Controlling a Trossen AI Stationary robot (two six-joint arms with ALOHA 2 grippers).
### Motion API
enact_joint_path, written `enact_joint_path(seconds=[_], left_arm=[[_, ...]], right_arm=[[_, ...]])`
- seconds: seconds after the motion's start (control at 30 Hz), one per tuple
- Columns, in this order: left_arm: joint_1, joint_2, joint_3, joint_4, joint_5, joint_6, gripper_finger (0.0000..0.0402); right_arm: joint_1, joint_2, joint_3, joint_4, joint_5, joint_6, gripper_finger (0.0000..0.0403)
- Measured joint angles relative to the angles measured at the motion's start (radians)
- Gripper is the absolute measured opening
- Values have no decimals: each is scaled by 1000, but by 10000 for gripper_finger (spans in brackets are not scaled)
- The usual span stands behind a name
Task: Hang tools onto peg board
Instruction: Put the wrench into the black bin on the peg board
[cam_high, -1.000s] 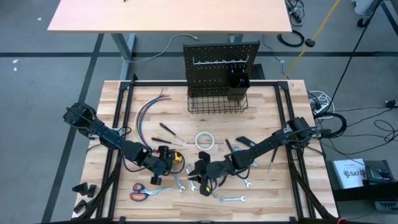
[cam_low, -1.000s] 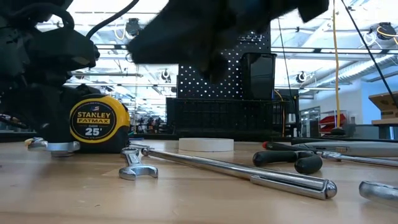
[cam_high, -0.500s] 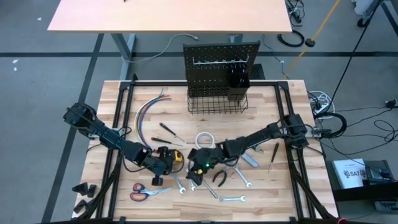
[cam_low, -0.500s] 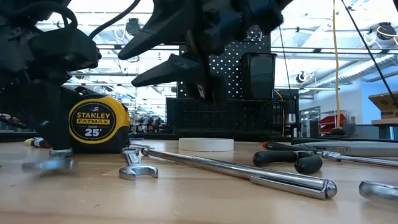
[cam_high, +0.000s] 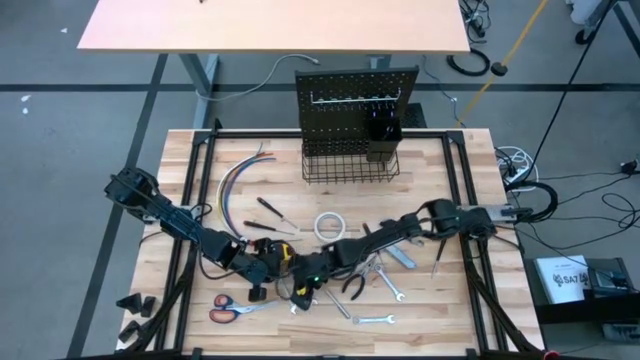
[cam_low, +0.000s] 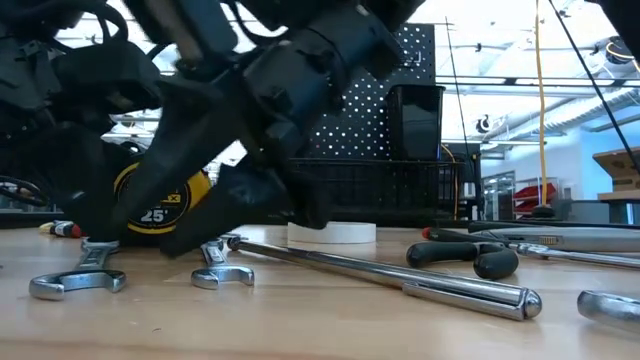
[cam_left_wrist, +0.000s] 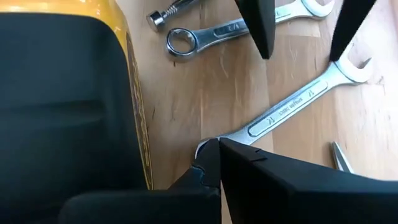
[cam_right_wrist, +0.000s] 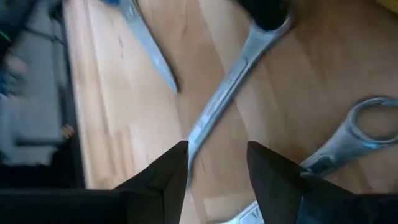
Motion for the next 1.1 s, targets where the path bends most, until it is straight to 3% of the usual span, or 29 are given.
enact_joint_path(seconds=[0.23,0.43,0.7,1.1], left_arm=[[0,6,-3,42,-8,0,1],[0,6,-4,45,-25,-13,1],[-20,-28,-9,108,-31,233,1],[-27,-67,-6,45,-81,236,1]], right_arm=[[17,76,167,-135,31,-155,154],[16,77,206,-246,177,-118,153],[40,77,207,-166,215,-220,153],[45,76,208,-159,238,-222,153]])
